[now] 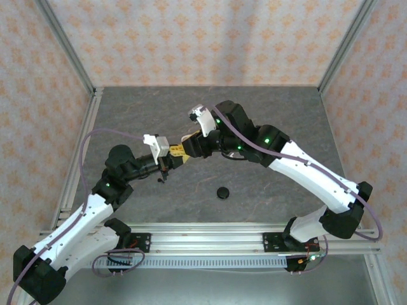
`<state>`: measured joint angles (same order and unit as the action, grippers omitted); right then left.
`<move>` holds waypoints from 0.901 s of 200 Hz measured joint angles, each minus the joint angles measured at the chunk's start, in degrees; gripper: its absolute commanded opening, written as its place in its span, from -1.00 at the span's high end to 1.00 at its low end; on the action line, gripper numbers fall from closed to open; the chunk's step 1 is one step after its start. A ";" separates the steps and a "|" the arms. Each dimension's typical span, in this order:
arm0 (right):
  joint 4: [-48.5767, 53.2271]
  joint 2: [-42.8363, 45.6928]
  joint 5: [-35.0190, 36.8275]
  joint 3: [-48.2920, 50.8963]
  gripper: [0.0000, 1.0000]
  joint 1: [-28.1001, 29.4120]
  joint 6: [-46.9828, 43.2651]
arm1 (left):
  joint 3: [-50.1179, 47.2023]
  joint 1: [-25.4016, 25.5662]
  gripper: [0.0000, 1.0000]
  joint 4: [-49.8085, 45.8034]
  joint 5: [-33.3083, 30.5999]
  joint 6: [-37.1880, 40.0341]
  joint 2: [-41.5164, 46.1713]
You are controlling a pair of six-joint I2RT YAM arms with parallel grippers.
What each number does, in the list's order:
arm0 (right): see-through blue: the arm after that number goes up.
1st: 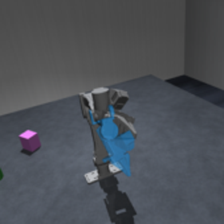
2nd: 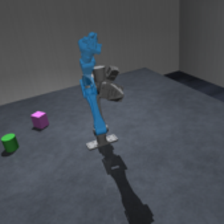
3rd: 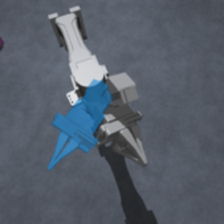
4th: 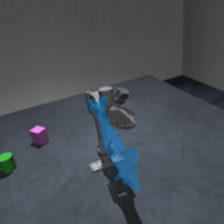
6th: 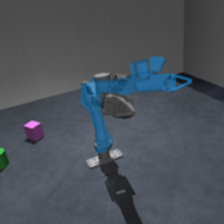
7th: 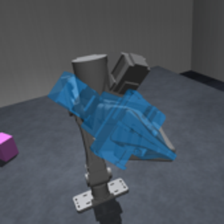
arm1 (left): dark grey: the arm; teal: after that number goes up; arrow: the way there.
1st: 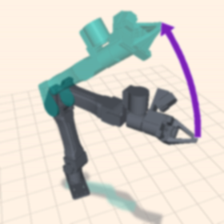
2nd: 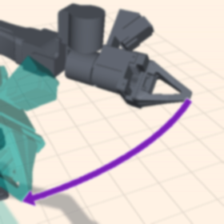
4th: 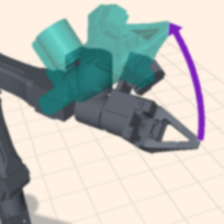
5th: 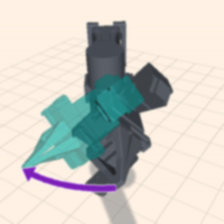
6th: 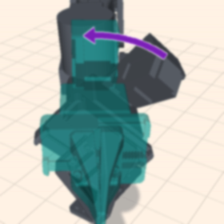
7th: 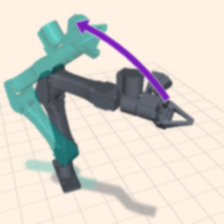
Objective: Insert wireless bluetooth earbuds into charging case
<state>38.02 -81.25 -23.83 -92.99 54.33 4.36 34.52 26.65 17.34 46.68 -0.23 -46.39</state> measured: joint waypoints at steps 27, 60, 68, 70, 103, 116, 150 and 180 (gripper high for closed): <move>0.04 0.61 0.15 0.00 0.10 0.00 0.76 | 0.31 0.00 1.00 0.07 -0.04 0.02 -0.33; 0.09 1.79 2.25 -0.02 0.08 0.00 2.32 | 0.35 0.00 1.00 0.02 -0.20 0.02 -0.74; 0.09 2.25 3.04 -0.02 0.08 0.00 2.78 | 0.35 0.00 1.00 0.02 -0.22 0.04 -0.81; 0.09 2.38 3.23 -0.02 0.08 0.00 2.89 | 0.35 0.00 1.00 0.02 -0.22 0.04 -0.81; 0.13 4.70 6.54 -0.24 0.06 0.00 4.83 | 0.35 0.00 1.00 0.02 -0.44 0.04 -0.81; 0.13 5.57 7.45 -0.24 0.05 -0.09 5.84 | 0.37 0.00 1.00 0.02 -0.57 0.04 -0.81; 0.76 7.10 8.72 -0.22 0.03 -1.97 9.09 | 0.37 0.00 1.00 0.02 -0.59 0.04 -0.81; 1.51 8.48 9.94 1.95 0.01 -5.79 12.98 | 0.37 0.00 1.00 0.00 -0.59 0.04 -0.81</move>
<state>39.53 -72.77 -13.89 -91.05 48.53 17.34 34.89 26.65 17.34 46.09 -0.19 -47.20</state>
